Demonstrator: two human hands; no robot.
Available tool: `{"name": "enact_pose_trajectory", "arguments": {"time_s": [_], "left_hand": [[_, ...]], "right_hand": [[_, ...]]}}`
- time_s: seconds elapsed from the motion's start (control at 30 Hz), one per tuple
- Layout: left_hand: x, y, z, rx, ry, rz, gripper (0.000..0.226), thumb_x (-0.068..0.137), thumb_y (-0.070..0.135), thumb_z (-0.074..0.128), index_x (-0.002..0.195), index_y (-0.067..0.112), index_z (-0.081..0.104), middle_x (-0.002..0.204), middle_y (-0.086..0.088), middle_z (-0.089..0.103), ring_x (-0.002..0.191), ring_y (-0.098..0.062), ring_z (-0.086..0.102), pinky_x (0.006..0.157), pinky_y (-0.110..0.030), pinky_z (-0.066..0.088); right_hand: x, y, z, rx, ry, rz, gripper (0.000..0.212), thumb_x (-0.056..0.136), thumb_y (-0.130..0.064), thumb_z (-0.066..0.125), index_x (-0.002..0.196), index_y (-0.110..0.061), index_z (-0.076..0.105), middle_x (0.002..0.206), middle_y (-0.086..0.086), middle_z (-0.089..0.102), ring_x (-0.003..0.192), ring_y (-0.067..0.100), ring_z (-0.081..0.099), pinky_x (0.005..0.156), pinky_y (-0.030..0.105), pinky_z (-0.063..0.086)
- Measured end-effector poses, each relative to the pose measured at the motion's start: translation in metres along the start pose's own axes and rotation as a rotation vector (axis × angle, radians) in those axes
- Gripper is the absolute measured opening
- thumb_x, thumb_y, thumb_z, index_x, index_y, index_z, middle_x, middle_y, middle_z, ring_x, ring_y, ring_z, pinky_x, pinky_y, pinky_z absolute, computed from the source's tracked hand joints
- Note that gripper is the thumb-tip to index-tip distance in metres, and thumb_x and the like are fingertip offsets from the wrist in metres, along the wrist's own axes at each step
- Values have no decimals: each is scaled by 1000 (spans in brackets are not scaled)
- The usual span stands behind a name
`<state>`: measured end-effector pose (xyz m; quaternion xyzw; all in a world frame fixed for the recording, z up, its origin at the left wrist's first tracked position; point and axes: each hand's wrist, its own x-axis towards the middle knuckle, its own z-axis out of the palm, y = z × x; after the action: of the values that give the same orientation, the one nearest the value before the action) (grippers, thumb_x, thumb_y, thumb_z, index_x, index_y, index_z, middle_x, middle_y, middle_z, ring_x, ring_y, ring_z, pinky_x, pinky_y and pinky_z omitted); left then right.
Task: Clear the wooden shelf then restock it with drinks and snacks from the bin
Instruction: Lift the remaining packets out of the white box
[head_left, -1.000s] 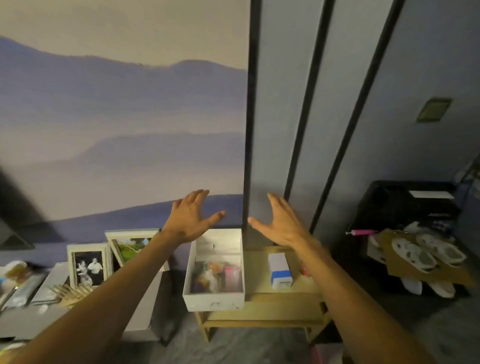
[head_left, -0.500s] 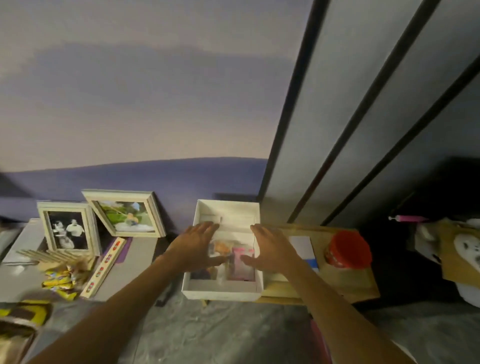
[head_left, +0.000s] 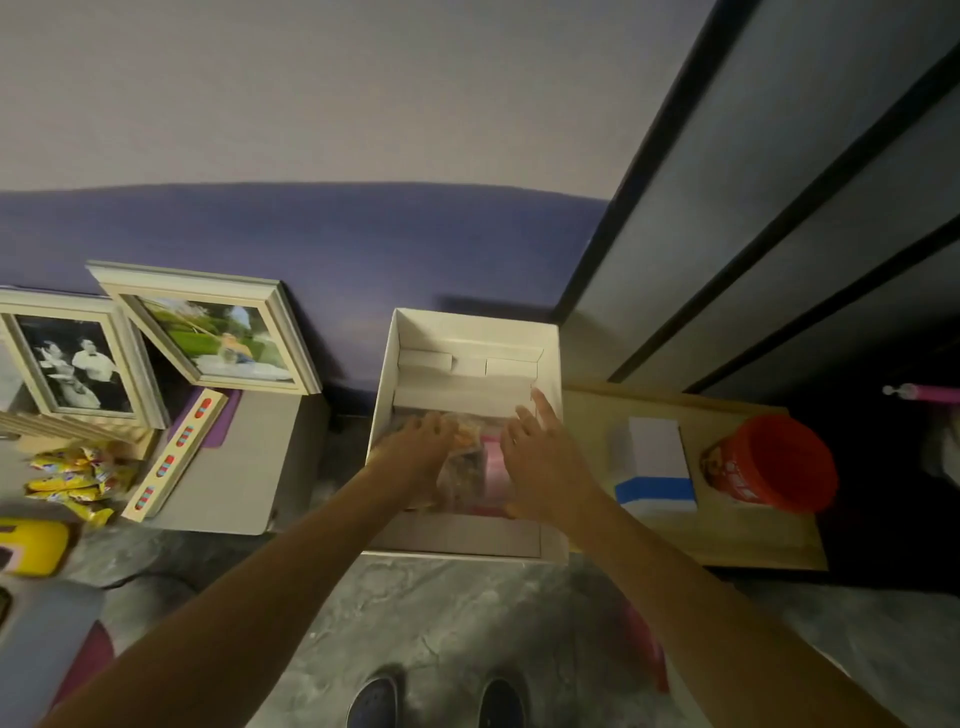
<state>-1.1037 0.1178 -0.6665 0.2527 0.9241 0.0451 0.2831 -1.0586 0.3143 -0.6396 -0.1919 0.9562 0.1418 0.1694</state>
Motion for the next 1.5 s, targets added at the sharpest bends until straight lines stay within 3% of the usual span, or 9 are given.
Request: {"name": "enact_pose_trajectory", "arguments": {"time_s": [0.07, 0.2, 0.5, 0.7, 0.93, 1.13, 1.23, 1.33, 1.5], "left_hand": [[5, 0, 1, -36, -22, -24, 103, 75, 44, 90, 158, 21, 34, 160, -8, 43, 144, -35, 46, 116, -50, 44], [7, -5, -1, -50, 21, -40, 91, 79, 46, 88, 153, 23, 41, 151, -6, 52, 135, -31, 56, 112, -49, 49], [1, -15, 0, -56, 94, -1, 85, 83, 35, 87, 153, 22, 41, 151, -5, 53, 135, -31, 56, 111, -52, 50], [1, -14, -15, -217, 187, -3, 42, 90, 26, 80, 129, 19, 67, 123, -4, 71, 108, -24, 67, 98, -36, 54], [-35, -18, -78, -448, 338, -85, 42, 84, 27, 87, 123, 25, 73, 114, 1, 74, 101, -22, 70, 93, -34, 57], [-98, -7, -177, -511, 523, -64, 32, 85, 19, 86, 111, 31, 73, 90, 13, 67, 88, -18, 68, 72, -16, 50], [-139, 13, -244, -544, 622, -44, 26, 84, 11, 85, 108, 20, 78, 82, 8, 71, 83, -24, 69, 67, -18, 47], [-174, 35, -302, -522, 696, 26, 28, 84, 9, 83, 112, 14, 79, 80, 10, 72, 81, -23, 71, 65, -22, 51], [-200, 65, -359, -589, 721, 134, 34, 84, 5, 83, 97, 35, 75, 76, 20, 75, 65, 9, 67, 66, -23, 55]], "right_hand": [[9, -3, 1, 2, -130, 15, 73, 91, -63, 69, 142, -12, 60, 144, 13, 63, 140, 33, 52, 128, 56, 23], [24, -10, 10, 249, -252, 142, 111, 47, -71, 97, 140, -23, 61, 122, -1, 71, 107, 22, 70, 94, 41, 60], [37, 1, 14, 319, -255, 117, 40, 89, -16, 79, 127, -22, 70, 123, 3, 65, 106, 26, 65, 98, 41, 56], [42, 1, 6, 567, -313, 124, 55, 70, -26, 96, 119, -20, 71, 110, 1, 72, 99, 22, 69, 94, 43, 60], [6, 32, -38, 883, -37, 215, 33, 79, -23, 91, 104, -15, 71, 91, 4, 71, 82, 26, 69, 69, 32, 55], [-50, 71, -116, 1191, 213, 346, 55, 70, -44, 98, 109, -25, 64, 100, -4, 66, 87, 18, 63, 61, 22, 42], [-85, 91, -178, 1268, 334, 362, 48, 77, -36, 96, 107, -13, 66, 97, 1, 68, 84, 15, 64, 55, 11, 42], [-122, 104, -233, 1315, 449, 366, 46, 78, -34, 95, 111, -14, 69, 101, -1, 71, 89, 11, 67, 62, 15, 48], [-184, 119, -278, 1395, 633, 457, 49, 79, -30, 95, 120, -17, 70, 106, -7, 73, 99, 14, 71, 79, 31, 63]]}}
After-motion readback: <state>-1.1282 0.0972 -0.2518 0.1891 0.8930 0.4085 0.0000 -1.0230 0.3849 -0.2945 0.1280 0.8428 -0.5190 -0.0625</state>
